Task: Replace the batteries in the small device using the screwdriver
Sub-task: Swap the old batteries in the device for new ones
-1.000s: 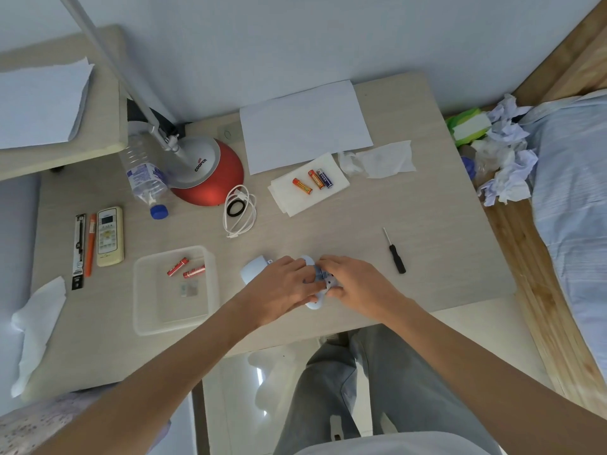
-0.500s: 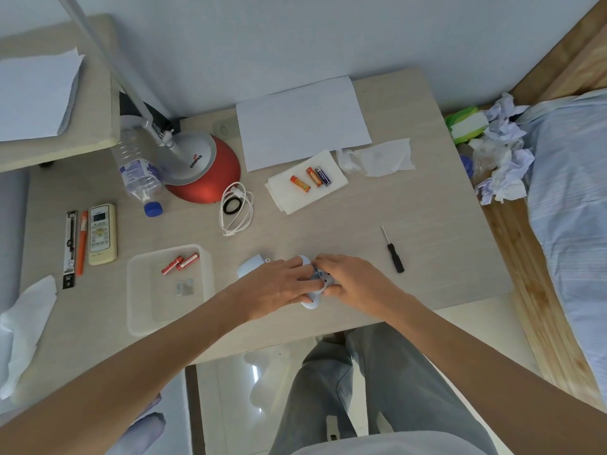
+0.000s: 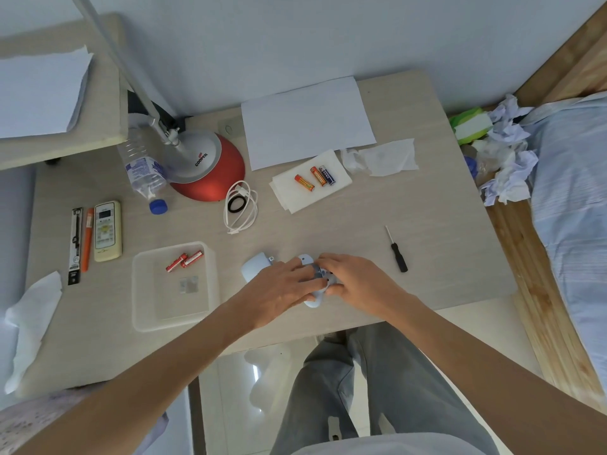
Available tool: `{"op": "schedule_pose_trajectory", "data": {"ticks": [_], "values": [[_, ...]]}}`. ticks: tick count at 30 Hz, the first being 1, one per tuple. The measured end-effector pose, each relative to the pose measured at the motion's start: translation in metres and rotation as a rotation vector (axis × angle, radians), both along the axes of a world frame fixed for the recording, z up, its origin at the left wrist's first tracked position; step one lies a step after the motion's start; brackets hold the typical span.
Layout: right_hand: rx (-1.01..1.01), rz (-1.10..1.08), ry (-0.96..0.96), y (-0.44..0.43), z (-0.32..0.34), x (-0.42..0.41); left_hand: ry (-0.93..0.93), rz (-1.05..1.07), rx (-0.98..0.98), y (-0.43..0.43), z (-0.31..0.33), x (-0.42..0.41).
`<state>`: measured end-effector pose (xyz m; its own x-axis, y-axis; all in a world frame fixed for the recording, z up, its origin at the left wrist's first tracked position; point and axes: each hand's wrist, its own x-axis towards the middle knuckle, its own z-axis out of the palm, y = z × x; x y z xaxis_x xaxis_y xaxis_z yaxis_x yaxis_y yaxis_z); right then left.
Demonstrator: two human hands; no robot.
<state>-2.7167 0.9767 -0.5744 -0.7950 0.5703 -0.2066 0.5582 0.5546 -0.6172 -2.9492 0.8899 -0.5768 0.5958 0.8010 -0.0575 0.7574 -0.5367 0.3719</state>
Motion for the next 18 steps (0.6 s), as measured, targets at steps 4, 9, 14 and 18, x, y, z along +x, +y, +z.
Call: {"op": "schedule_pose_trajectory", "data": {"ticks": [4, 9, 14, 18], "values": [[-0.005, -0.013, -0.011, -0.002, -0.003, 0.000, -0.116, 0.136, 0.046, -0.016, 0.002, 0.012], [0.014, -0.024, -0.026, -0.003, -0.003, -0.001, -0.156, 0.230, 0.126, -0.031, -0.004, 0.018], [0.028, -0.029, -0.028, -0.004, -0.004, 0.000, -0.200, 0.293, 0.201, -0.036, -0.004, 0.026], [0.025, -0.034, -0.044, -0.004, -0.003, 0.001, -0.249, 0.345, 0.224, -0.040, -0.008, 0.031]]}}
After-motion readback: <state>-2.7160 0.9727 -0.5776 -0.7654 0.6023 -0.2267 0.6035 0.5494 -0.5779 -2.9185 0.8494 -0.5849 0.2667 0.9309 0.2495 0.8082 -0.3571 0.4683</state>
